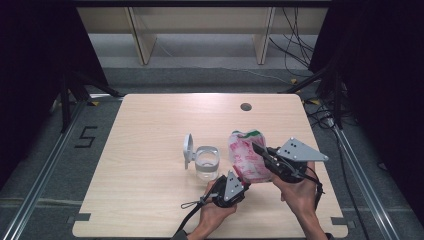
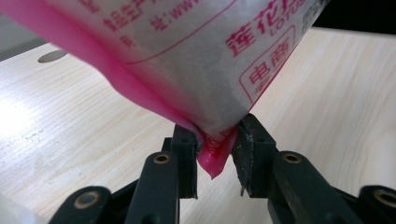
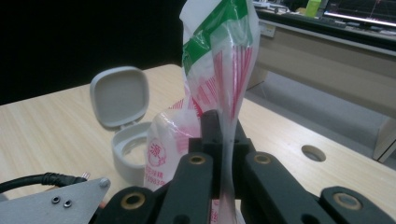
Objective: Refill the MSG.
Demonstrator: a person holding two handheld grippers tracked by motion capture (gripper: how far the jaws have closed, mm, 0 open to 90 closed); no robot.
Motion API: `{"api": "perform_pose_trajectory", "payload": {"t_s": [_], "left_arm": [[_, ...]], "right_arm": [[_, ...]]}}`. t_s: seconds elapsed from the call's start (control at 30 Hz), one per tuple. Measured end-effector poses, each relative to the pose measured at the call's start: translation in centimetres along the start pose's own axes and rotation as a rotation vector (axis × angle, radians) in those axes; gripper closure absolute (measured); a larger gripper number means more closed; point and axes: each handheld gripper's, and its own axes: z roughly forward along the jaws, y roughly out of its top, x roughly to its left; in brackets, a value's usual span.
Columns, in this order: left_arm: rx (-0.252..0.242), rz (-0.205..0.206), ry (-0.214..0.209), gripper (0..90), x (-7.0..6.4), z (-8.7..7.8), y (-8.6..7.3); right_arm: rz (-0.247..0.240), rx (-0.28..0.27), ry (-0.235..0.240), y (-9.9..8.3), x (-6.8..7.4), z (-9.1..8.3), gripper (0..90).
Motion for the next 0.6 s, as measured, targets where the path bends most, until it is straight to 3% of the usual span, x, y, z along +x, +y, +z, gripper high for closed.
{"api": "perform_pose_trajectory", "payload": {"t_s": [0.1,0.17,0.4,0.47,0.6], "left_arm": [[-0.022,-0.011,-0.02,72.0,-0.2,0.0,0.2],[-0.03,-0.036,-0.049,72.1,-0.1,0.1,0.2],[-0.024,-0.085,-0.059,72.6,0.6,0.3,0.1],[-0.039,-0.109,-0.057,72.6,0.7,0.4,0.2],[-0.069,-0.144,-0.072,72.8,1.0,0.6,0.4]], "right_arm": [[-0.016,-0.016,0.006,0.7,-0.5,0.5,90.0],[0.002,-0.006,0.015,1.0,-0.4,1.0,90.0],[-0.018,0.01,0.028,1.4,-0.5,2.6,90.0],[-0.011,0.029,0.038,1.9,-0.2,3.0,90.0],[-0.049,0.062,0.05,2.9,0.7,4.3,90.0]]}}
